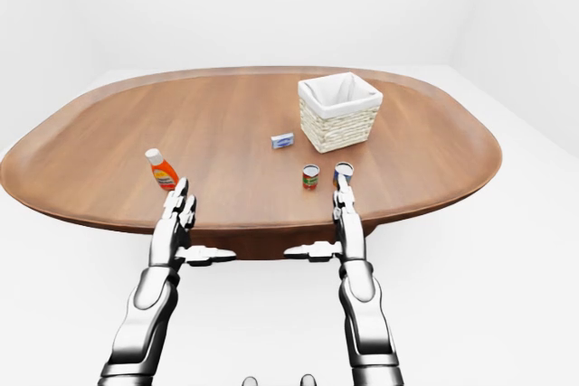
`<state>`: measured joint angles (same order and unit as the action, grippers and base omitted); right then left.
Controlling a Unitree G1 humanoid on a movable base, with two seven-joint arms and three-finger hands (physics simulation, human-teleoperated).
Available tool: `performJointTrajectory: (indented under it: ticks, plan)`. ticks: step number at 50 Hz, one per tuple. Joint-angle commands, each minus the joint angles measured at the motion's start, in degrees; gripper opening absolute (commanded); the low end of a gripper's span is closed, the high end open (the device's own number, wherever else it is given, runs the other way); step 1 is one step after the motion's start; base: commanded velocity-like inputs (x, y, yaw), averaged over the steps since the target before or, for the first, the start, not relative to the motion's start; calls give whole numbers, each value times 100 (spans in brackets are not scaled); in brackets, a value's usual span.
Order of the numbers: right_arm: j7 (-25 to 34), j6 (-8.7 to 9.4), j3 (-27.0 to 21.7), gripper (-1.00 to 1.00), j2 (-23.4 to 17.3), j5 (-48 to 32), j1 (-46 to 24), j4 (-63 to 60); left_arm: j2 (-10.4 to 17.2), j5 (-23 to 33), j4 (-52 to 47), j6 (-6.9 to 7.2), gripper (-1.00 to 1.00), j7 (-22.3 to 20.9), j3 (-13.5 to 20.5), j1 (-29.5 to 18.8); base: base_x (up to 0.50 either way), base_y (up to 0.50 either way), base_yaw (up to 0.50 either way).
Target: Pick up the tomato sauce, and put it in the basket.
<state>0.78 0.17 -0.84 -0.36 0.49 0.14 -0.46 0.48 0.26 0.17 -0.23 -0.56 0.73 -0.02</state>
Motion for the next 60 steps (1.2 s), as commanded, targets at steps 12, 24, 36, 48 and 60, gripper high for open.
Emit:
performJointTrajectory:
  ticks: [12,24,36,48,60]
  plan:
    - [103,130,-265,100,-104,166,48,-326,96,-1,-109,38,100,-177,178,-23,0,0,0]
    - [48,178,-915,100,-252,637,262,-1059,312,-378,8,46,100,-46,726,-311,0,0,0]
    - [14,483,-1812,100,-350,1074,464,-2031,523,-1300,-333,-41,100,919,1543,-436,0,0,0]
    - [159,483,-2763,100,-288,1859,706,-2694,972,-2074,-923,347,100,1330,2262,-492,0,0,0]
    - [120,404,-2991,100,-229,2374,786,-2787,915,-2317,-967,24,100,1664,2356,-390,0,0,0]
